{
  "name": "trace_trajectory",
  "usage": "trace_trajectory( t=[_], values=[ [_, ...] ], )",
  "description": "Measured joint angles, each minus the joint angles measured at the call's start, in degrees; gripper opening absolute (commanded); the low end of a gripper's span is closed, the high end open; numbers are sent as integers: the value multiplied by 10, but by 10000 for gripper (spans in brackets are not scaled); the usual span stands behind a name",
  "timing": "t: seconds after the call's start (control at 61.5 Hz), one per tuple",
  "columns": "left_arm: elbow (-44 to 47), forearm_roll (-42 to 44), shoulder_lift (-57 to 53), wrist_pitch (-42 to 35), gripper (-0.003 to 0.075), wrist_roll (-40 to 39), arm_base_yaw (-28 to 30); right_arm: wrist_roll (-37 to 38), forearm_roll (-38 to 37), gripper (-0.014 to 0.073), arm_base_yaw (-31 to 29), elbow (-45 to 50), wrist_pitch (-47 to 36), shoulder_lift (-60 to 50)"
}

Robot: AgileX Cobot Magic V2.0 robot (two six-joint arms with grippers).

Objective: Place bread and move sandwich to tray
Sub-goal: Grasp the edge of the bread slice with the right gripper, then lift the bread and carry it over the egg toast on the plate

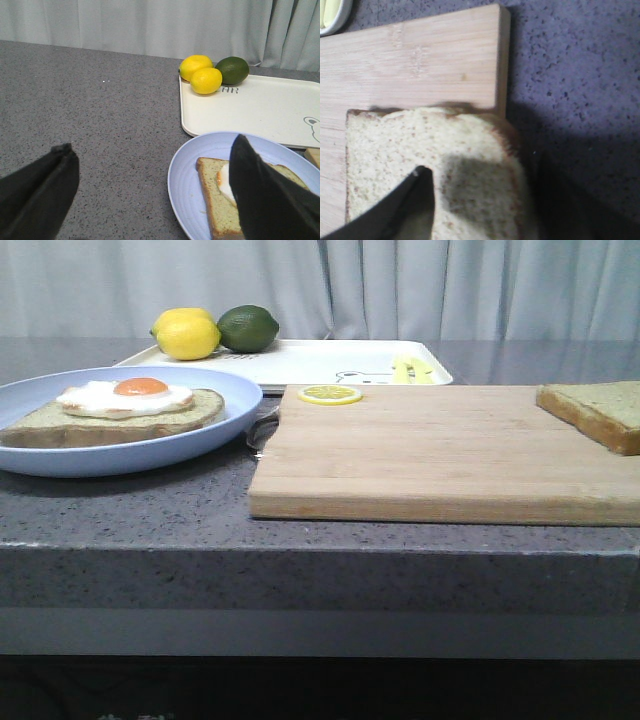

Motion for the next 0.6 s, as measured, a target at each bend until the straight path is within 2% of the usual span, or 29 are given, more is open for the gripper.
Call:
trace_trajectory(
  t=[0.049,0.13,0.39,0.602],
  values=[
    [0,0,0,0,601,0,0,0,0,49,0,0,1,0],
    [0,0,0,0,601,0,0,0,0,-72,0,0,2,0],
    [0,0,0,0,601,0,0,0,0,-62,0,-5,12,0],
    [0,0,0,0,601,0,0,40,0,-62,0,-67,56,-22]
  ],
)
